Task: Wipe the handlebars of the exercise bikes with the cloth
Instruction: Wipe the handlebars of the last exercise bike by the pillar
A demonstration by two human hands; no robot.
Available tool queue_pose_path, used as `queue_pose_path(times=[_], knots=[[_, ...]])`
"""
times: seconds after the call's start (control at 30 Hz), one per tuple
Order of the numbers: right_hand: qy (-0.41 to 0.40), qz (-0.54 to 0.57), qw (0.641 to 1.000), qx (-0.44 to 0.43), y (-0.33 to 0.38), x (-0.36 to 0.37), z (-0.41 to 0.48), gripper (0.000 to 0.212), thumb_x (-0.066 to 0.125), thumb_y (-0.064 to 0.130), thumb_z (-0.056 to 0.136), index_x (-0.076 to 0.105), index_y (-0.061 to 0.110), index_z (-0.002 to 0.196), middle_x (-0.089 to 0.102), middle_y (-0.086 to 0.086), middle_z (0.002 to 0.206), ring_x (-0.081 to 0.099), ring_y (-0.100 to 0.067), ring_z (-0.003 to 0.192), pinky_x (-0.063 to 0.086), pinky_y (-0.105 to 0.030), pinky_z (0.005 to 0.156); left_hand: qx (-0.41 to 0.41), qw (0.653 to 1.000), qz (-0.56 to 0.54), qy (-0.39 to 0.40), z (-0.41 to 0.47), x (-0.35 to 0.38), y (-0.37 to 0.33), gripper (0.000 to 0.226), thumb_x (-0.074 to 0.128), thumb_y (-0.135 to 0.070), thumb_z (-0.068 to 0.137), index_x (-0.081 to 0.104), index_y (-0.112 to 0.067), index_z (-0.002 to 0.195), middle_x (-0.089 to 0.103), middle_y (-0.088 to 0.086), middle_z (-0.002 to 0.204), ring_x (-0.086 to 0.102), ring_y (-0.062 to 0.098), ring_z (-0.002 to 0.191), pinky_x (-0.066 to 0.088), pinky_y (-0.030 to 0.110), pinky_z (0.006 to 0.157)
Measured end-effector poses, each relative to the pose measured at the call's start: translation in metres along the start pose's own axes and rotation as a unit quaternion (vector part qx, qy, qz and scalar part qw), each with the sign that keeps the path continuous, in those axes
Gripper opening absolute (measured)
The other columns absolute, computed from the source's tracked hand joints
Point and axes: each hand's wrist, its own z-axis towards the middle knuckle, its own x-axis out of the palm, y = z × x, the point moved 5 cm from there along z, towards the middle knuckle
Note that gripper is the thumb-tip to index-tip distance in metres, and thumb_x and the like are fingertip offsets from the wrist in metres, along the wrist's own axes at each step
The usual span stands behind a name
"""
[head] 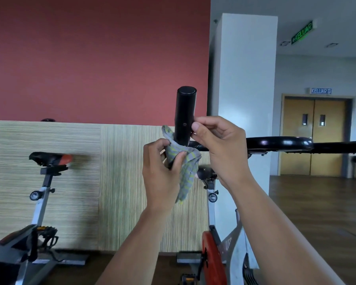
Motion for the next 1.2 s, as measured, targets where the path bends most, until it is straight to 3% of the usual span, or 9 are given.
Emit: queue_pose_path(times=[0.17,0.43,0.53,0.6,0.67,0.73,0.87,1.03,1.2], knots=[[-0.010,0.007,1.000,0.004,-0.001,0.001,-0.001,0.011,0.070,0.004,0.090,0.075,0.013,0.094,0.077,-0.006,0.091,0.073,-0.021,0.089,0.059,-0.029,0.081,-0.079,0.996,-0.035,-0.006,-0.004,0.015,0.020,0.040,0.079,-0.008,0.083,0.054,-0.023,0.111,0.055,-0.015,0.111,0.055,-0.005,0.110,0.051,0.017,0.091],[-0.013,-0.006,1.000,0.004,-0.001,-0.001,-0.001,0.009,0.071,0.005,0.090,0.075,0.009,0.096,0.077,-0.010,0.095,0.073,-0.024,0.091,0.059,-0.032,0.084,-0.160,0.985,-0.059,-0.032,-0.009,0.027,0.042,0.034,0.076,-0.013,0.086,0.060,-0.019,0.115,0.063,-0.009,0.114,0.059,0.006,0.113,0.054,0.041,0.095],[-0.008,-0.086,0.996,-0.011,0.003,-0.007,-0.002,0.010,0.072,0.010,0.091,0.075,0.019,0.093,0.077,0.000,0.092,0.072,-0.015,0.089,0.059,-0.031,0.081,-0.141,0.988,-0.057,-0.039,-0.012,0.023,0.038,0.032,0.075,-0.014,0.086,0.060,-0.022,0.114,0.062,-0.014,0.112,0.059,0.006,0.112,0.054,0.041,0.095],[-0.018,-0.177,0.984,-0.022,0.008,-0.019,-0.003,0.012,0.072,0.015,0.091,0.075,0.026,0.090,0.076,0.009,0.088,0.071,-0.006,0.086,0.058,-0.022,0.070,-0.139,0.988,-0.055,-0.035,-0.011,0.023,0.038,0.033,0.075,-0.013,0.087,0.060,-0.021,0.114,0.061,-0.013,0.113,0.058,0.004,0.113,0.055,0.036,0.094],[-0.030,-0.255,0.966,-0.033,0.015,-0.034,-0.003,0.014,0.071,0.018,0.092,0.074,0.030,0.087,0.074,0.014,0.087,0.069,-0.001,0.086,0.055,-0.015,0.069,-0.149,0.987,-0.050,-0.029,-0.009,0.026,0.040,0.034,0.074,-0.012,0.087,0.058,-0.021,0.115,0.060,-0.010,0.115,0.057,0.004,0.113,0.056,0.033,0.092],[-0.032,-0.324,0.944,-0.052,0.020,-0.048,-0.006,0.014,0.071,0.018,0.092,0.073,0.031,0.088,0.073,0.016,0.091,0.070,-0.003,0.089,0.053,-0.015,0.080,-0.152,0.987,-0.044,-0.030,-0.009,0.028,0.042,0.034,0.074,-0.012,0.087,0.057,-0.022,0.115,0.061,-0.009,0.115,0.058,0.005,0.113,0.055,0.035,0.093],[-0.021,-0.484,0.859,-0.163,0.024,-0.065,-0.014,0.008,0.070,0.013,0.092,0.076,0.017,0.095,0.071,0.009,0.091,0.064,-0.006,0.084,0.042,-0.004,0.079,-0.187,0.980,-0.052,-0.032,-0.011,0.035,0.049,0.032,0.073,-0.016,0.089,0.058,-0.023,0.116,0.063,-0.011,0.116,0.059,0.003,0.112,0.053,0.034,0.096],[-0.044,-0.623,0.734,-0.267,0.019,-0.087,-0.020,0.012,0.066,0.011,0.092,0.076,0.011,0.099,0.073,-0.003,0.094,0.063,-0.029,0.098,0.044,-0.038,0.094,-0.234,0.967,-0.091,-0.033,-0.014,0.046,0.057,0.031,0.074,-0.019,0.088,0.055,-0.037,0.105,0.066,-0.012,0.113,0.064,0.007,0.109,0.055,0.040,0.095],[-0.054,-0.650,0.701,-0.290,0.010,-0.099,-0.022,0.013,0.068,0.005,0.089,0.077,0.009,0.098,0.071,-0.004,0.102,0.064,-0.031,0.099,0.042,-0.037,0.098,-0.267,0.953,-0.134,-0.044,-0.017,0.059,0.071,0.029,0.076,-0.018,0.087,0.057,-0.029,0.106,0.069,-0.005,0.109,0.069,0.015,0.102,0.059,0.042,0.088]])
